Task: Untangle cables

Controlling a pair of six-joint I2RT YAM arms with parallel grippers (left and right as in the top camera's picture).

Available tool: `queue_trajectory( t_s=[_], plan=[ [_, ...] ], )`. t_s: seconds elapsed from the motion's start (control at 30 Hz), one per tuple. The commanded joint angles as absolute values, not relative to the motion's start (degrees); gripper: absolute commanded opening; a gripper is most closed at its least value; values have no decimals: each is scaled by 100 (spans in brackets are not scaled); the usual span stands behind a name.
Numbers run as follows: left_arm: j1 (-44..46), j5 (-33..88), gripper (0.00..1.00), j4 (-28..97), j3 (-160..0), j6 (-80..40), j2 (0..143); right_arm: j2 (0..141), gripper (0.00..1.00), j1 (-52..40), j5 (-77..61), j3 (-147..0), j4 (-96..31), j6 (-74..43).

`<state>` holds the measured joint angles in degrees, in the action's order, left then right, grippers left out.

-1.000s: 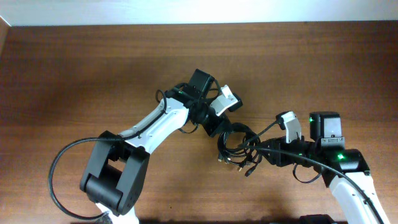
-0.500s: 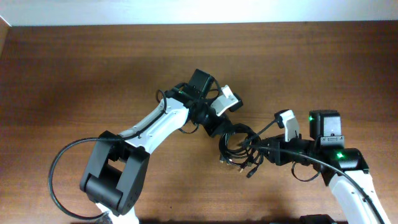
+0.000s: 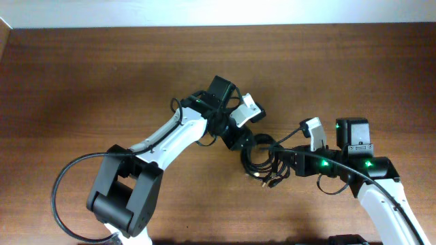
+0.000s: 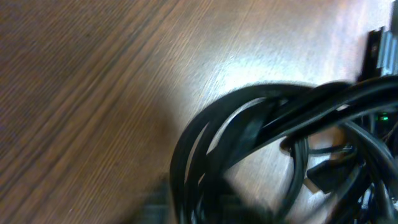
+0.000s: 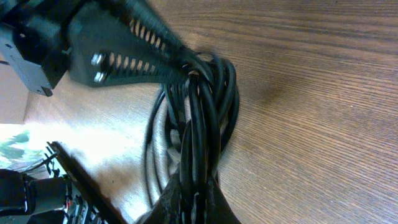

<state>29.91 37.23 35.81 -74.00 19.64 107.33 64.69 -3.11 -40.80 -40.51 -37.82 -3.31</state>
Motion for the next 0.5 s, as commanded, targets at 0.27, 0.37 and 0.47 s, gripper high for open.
queue_trajectory(
  t_s=[0.27,0.37,0.47],
  plan=[
    [3262,4176,37,4552,-7496,1981,9725,6372,4,-336,-4565,-4139,-3406,-631],
    [3601,3992,99,4595,-7496,2248,9572,6368,4,-331,-6088,-4139,-2821,-650],
    [3944,2405,99,4209,-7496,2239,8945,6368,4,-325,-6292,-4139,-2753,-650]
  ],
)
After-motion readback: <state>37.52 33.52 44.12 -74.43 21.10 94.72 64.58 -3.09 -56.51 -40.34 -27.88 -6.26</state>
